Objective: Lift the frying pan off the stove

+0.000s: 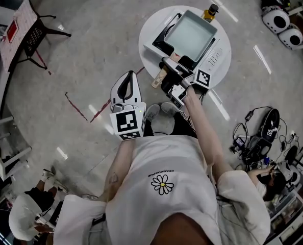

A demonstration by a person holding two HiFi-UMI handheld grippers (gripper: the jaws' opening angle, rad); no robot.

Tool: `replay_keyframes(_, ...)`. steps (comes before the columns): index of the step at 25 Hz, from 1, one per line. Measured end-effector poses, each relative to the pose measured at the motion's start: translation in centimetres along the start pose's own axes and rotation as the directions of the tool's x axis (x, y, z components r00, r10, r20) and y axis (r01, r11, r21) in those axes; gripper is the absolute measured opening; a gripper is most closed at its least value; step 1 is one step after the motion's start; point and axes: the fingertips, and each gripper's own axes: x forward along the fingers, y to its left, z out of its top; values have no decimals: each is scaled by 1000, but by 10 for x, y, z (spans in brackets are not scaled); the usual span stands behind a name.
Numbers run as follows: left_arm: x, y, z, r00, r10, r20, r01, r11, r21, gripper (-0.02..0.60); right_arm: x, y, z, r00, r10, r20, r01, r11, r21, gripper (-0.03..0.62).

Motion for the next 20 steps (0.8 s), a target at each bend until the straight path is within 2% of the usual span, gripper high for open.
replay_keyframes(10,-2,2,-1,1000,6,-8,-6,1000,-4,0,1,-7,-4,999,-33,-42,32,999,-2,98)
replay_keyframes(20,3,-1,-5,1000,-3,-20,3,1000,-14,0,2,-5,-4,998,-34,-62,30,998,-62,78)
